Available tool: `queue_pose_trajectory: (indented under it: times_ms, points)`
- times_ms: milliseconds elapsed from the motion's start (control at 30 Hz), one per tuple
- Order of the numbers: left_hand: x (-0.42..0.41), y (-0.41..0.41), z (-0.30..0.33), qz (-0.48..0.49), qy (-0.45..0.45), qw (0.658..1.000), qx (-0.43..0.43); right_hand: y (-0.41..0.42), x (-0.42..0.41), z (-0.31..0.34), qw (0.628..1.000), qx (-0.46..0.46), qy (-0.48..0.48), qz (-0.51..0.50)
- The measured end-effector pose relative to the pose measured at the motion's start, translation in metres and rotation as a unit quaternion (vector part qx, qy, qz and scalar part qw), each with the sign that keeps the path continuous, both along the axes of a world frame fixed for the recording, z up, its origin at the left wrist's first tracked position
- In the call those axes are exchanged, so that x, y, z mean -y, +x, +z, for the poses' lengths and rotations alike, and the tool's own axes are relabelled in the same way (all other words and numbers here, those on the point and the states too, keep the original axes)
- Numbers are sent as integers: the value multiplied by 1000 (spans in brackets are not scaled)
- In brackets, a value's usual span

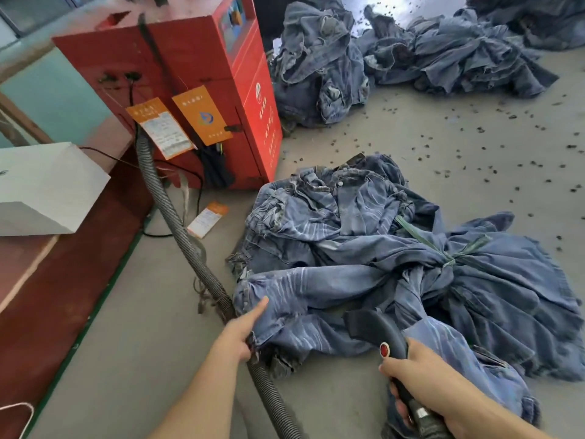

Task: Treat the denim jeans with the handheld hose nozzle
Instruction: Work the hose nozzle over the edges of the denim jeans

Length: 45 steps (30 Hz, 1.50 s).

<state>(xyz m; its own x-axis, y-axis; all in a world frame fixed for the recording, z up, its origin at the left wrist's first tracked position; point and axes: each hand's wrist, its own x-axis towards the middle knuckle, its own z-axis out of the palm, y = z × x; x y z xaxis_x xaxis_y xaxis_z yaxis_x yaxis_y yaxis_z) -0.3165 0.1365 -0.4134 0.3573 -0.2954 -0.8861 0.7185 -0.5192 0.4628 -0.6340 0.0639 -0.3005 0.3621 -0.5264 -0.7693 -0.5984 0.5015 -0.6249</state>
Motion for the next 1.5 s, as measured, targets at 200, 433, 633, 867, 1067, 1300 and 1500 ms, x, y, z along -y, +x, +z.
queue_pose_trajectory:
  times_ms: [200,433,633,867,1067,1300,1500]
  points:
    - [16,1,-26,-66,274,732,621,43,15,-44,1000,-14,-6,15]
    - [59,-93,-71,-222,257,928,154,40,12,-74,997,-75,-22,0]
    - [23,-68,-75,-412,225,793,388,8,13,-51,996,-81,-34,24]
    - [-56,-113,-41,-376,33,852,363,-29,-23,-20,993,-98,-20,64]
    - [-61,-125,-9,-301,-70,928,206,-24,-46,-9,990,-49,-74,105]
    - [-72,-130,6,-238,-156,952,113,13,-26,-6,999,19,-26,-19]
    - [-66,-133,1,-203,-186,959,67,1,-58,-7,991,-49,-86,87]
